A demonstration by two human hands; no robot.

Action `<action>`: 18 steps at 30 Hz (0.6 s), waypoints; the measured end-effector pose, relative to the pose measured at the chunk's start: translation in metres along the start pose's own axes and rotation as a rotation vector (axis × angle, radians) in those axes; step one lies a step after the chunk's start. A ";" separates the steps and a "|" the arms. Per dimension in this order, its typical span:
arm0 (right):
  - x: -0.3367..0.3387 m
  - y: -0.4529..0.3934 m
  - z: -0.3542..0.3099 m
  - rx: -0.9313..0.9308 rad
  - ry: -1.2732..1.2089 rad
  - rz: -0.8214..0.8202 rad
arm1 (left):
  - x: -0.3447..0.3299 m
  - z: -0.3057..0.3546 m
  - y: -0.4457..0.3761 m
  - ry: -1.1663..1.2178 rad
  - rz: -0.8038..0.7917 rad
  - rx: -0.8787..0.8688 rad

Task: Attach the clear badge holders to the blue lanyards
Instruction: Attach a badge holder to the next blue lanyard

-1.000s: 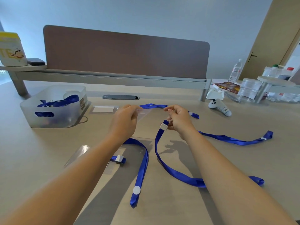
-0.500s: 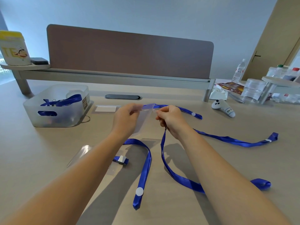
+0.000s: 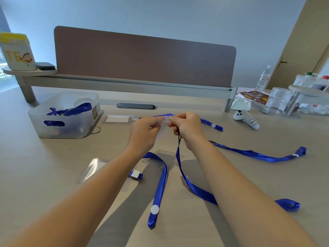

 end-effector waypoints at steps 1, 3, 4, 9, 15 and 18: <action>-0.001 0.000 -0.001 0.003 0.001 0.000 | -0.001 0.001 0.000 -0.003 -0.004 -0.003; -0.004 0.000 -0.002 0.016 0.025 -0.014 | -0.001 0.001 0.000 0.020 -0.010 0.007; -0.006 0.000 -0.003 0.022 0.044 -0.032 | -0.001 0.000 0.000 0.041 -0.013 0.012; -0.016 0.000 -0.002 -0.007 -0.107 -0.153 | 0.001 -0.002 0.000 0.112 -0.022 0.039; -0.022 0.003 0.002 -0.031 -0.329 -0.277 | 0.010 -0.007 0.000 0.134 -0.007 0.039; -0.022 0.005 0.007 -0.088 -0.281 -0.274 | 0.013 -0.008 0.000 0.146 0.010 0.033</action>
Point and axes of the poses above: each hand's wrist, its own y-axis away from the middle knuckle, its own x-axis out of the back of the hand, z = x × y, the point moved 8 cm from there along -y, towards the middle knuckle, and after that the axes turned 15 degrees about -z, right-handed, at the moved point
